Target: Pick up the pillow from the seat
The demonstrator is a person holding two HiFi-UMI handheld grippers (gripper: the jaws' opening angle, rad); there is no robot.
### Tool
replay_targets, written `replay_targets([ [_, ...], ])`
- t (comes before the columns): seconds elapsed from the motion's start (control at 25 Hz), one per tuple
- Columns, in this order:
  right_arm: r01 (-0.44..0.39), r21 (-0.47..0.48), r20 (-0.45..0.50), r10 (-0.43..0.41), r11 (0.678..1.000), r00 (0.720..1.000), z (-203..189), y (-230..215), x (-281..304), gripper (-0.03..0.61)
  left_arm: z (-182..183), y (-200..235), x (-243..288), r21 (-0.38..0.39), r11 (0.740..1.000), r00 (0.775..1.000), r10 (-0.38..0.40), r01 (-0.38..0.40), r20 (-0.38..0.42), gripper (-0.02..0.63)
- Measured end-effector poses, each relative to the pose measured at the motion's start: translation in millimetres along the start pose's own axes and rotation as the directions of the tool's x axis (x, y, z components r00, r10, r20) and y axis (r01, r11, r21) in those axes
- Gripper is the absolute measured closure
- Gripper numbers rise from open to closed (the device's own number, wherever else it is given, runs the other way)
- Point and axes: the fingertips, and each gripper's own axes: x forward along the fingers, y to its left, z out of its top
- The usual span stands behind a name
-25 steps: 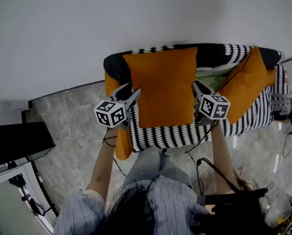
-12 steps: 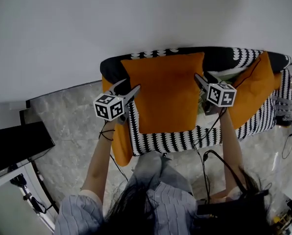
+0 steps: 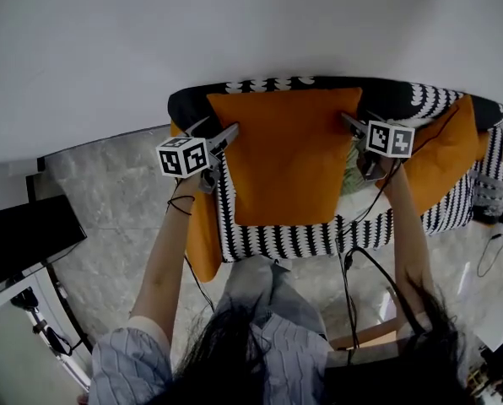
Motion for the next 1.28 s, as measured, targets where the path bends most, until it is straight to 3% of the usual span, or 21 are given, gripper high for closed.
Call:
replay_targets([
  [0.32, -0.063, -0.010, -0.042, 0.063, 0.998, 0.997, -1.3, -1.5, 14.2, 0.281, -7.1, -2.7, 27.1, 0.033, 0.998, 0.996, -0.048, 0.051, -0.072, 0.256],
  [0.56, -0.003, -0.048, -0.059, 0.000, 0.999, 0.998, -3.8, 1.4, 24.5, 0.318, -7.4, -0.1, 31.7, 0.017, 0.999, 0.997, -0.047, 0.048, -0.058, 0.264],
  [0.68, 0.025, -0.036, -0.046, -0.027, 0.999, 0.999, -9.5, 5.4, 21.5, 0.367, -11.4, -4.8, 30.8, 0.002, 1.000, 0.997, -0.029, 0.030, -0.068, 0.326],
  [0.96, 0.022, 0.002, -0.003, -0.022, 1.000, 1.000, -18.0, 24.9, -1.4, 0.446, -18.8, -15.5, 8.8, -0.023, 1.000, 1.000, -0.014, 0.013, -0.024, 0.384],
  [1.28, -0.055, 0.073, 0.066, 0.050, 0.996, 0.997, -31.3, 59.4, -54.3, 0.468, -26.3, -42.7, -37.9, -0.036, 0.995, 0.995, -0.095, 0.096, 0.031, 0.420],
])
